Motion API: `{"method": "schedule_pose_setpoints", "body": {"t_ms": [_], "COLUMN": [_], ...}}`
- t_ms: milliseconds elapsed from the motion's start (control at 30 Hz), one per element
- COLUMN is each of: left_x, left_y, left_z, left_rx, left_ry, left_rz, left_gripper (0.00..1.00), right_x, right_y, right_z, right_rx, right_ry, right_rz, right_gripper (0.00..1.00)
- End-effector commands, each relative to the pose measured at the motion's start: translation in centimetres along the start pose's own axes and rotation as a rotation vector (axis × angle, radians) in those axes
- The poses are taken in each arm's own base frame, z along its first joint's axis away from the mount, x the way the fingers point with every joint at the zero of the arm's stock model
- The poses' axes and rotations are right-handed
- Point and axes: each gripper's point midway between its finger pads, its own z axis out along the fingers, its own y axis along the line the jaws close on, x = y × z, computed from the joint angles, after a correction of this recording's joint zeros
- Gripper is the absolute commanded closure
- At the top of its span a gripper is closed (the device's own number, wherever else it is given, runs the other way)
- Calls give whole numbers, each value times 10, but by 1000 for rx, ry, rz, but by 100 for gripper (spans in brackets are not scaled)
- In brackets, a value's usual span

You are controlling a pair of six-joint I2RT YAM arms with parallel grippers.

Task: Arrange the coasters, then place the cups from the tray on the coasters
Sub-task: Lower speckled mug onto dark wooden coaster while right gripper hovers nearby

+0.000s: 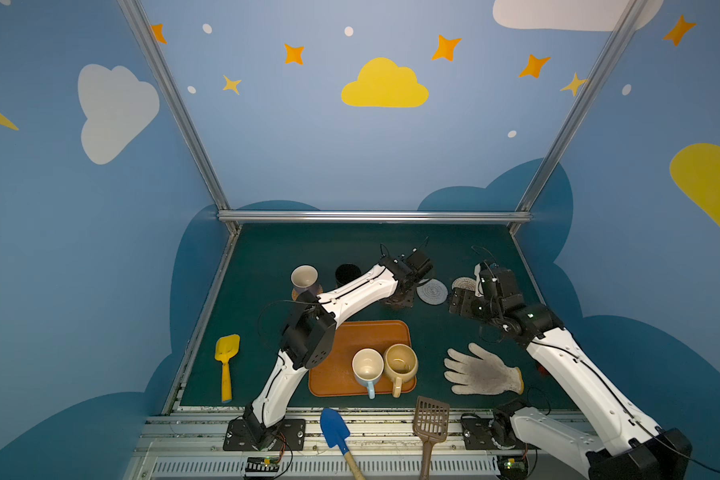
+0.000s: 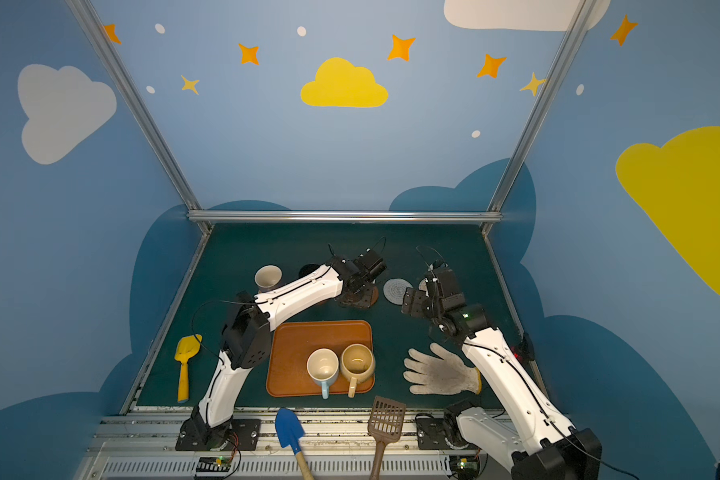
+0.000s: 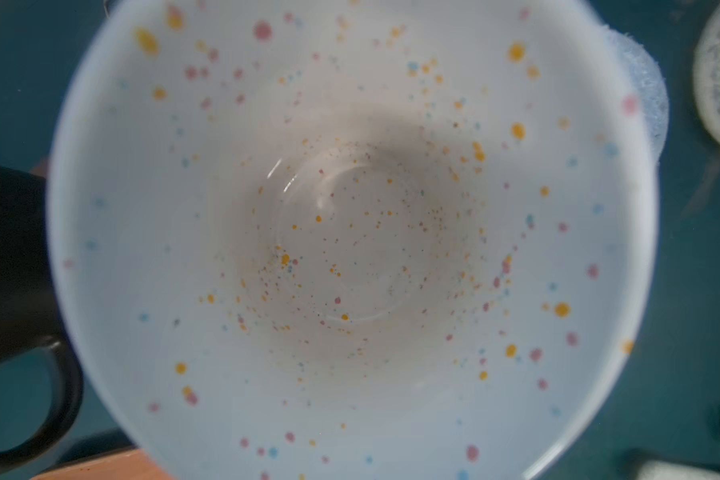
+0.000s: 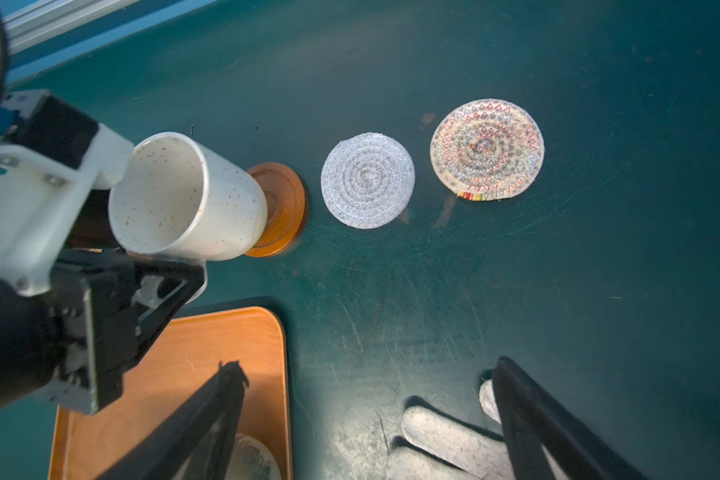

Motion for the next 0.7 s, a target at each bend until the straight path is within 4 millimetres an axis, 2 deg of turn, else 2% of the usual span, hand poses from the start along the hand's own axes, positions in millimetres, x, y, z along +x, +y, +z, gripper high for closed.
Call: {"method": "schedule_pose_setpoints", "body": {"t_ms": [0,200,400,667], "left_x": [-24,-30,-29,-24], "left_y": [-5,-10,-3,-5], "left_z": [-12,-8,4,18], "left_rx": [14,7,-42,-40], "left_ry": [-73,-71,-50,-17], "left_rz": [-38,-34,-63,-96], "left_gripper": [96,96,96,96], "right_x": [7,7,4,3], "right_y": [-4,-4,-3,-4], "right_z": [-1,-1,-2,-6], "right_rx": [6,3,-1,-2], "right_ry": [18,21,22,24], "right_rz": [-3,-7,-13,-28], "right_gripper": [7,7,7,7]}}
